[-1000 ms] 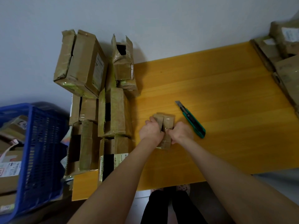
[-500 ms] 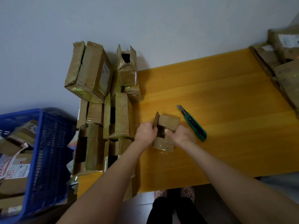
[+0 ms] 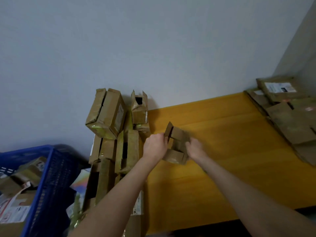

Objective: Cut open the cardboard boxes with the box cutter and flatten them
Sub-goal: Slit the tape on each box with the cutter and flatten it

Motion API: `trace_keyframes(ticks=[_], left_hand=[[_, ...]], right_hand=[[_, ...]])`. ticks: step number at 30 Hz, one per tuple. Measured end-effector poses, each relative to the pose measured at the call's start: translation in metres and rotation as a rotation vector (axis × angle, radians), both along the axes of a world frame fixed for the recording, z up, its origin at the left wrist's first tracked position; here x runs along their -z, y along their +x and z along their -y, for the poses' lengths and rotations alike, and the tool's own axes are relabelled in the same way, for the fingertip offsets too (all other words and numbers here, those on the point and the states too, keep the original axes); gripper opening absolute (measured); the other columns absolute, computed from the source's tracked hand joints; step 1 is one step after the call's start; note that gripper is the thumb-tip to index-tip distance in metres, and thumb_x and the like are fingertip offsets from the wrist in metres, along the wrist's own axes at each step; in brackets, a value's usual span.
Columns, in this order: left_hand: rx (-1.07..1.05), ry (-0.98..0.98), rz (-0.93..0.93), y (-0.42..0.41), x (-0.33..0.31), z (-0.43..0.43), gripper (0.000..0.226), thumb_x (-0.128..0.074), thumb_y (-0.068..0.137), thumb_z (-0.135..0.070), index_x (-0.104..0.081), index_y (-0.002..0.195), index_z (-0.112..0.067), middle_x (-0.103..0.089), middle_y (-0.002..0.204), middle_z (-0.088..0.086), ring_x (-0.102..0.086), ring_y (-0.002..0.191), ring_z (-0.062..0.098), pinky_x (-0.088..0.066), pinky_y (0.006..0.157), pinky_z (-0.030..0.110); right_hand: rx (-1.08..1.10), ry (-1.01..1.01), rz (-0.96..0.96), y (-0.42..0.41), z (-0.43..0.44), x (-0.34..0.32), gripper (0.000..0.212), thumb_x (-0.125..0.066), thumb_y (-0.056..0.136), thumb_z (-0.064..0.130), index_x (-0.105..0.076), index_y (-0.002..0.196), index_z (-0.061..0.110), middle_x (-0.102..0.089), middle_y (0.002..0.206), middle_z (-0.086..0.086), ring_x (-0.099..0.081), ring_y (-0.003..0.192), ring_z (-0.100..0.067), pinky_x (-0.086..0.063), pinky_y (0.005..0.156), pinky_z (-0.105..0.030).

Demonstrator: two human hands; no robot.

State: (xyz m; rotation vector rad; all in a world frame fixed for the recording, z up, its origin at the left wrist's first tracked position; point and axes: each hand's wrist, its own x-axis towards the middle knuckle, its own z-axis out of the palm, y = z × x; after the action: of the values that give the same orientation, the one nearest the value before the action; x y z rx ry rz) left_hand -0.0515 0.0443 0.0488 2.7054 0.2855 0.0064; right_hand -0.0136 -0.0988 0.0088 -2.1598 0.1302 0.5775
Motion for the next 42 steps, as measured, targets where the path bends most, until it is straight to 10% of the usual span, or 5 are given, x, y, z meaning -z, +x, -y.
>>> trace_keyframes(ticks=[10, 16, 19, 32, 42], left_hand=[[-0.063, -0.266, -0.049, 0.007, -0.007, -0.023, 0.034, -0.049, 0.100, -0.033, -0.055, 0.073, -0.013, -0.056, 0.068, 0.002, -0.055, 0.063, 0.017, -0.055, 0.070, 0.041], [0.135, -0.030, -0.006, 0.007, -0.020, -0.006, 0.037, -0.046, 0.100, -0.039, -0.066, 0.083, -0.012, -0.066, 0.074, 0.005, -0.065, 0.070, 0.022, -0.058, 0.069, 0.040], [0.261, 0.131, 0.088, 0.011, -0.032, 0.004, 0.036, -0.042, 0.101, -0.040, -0.067, 0.088, -0.017, -0.066, 0.074, 0.002, -0.064, 0.068, 0.021, -0.057, 0.065, 0.038], [-0.291, -0.557, 0.113, 0.001, -0.021, -0.008, 0.087, -0.074, 0.077, -0.049, -0.035, 0.147, -0.016, -0.051, 0.142, 0.001, -0.053, 0.125, 0.021, -0.049, 0.099, 0.040], [-0.050, -0.731, -0.120, 0.002, -0.034, -0.027, 0.042, -0.062, 0.090, -0.010, -0.048, 0.129, -0.018, -0.062, 0.113, 0.002, -0.066, 0.096, 0.019, -0.059, 0.082, 0.036]], right_hand=[[0.181, 0.411, -0.127, -0.009, 0.025, -0.016, 0.031, -0.046, 0.102, 0.021, -0.048, 0.132, 0.012, -0.059, 0.123, -0.010, -0.058, 0.105, -0.026, -0.052, 0.091, -0.044], [-0.154, -0.514, 0.340, -0.002, 0.019, -0.038, 0.091, -0.071, 0.083, 0.041, -0.015, 0.151, 0.019, -0.034, 0.148, -0.006, -0.037, 0.133, -0.028, -0.042, 0.101, -0.041], [-0.314, -0.670, 0.465, 0.000, 0.017, -0.049, 0.068, -0.058, 0.091, 0.042, -0.025, 0.146, 0.018, -0.048, 0.133, -0.005, -0.049, 0.115, -0.026, -0.045, 0.087, -0.035], [-0.032, -0.404, 0.457, 0.001, 0.014, -0.060, 0.024, -0.037, 0.102, 0.017, -0.059, 0.105, 0.005, -0.065, 0.093, -0.010, -0.062, 0.084, -0.026, -0.046, 0.066, -0.031], [0.040, 0.024, 0.418, -0.003, 0.027, -0.050, 0.023, -0.040, 0.101, 0.011, -0.054, 0.083, 0.017, -0.053, 0.075, 0.001, -0.047, 0.062, -0.006, -0.035, 0.049, -0.015]])
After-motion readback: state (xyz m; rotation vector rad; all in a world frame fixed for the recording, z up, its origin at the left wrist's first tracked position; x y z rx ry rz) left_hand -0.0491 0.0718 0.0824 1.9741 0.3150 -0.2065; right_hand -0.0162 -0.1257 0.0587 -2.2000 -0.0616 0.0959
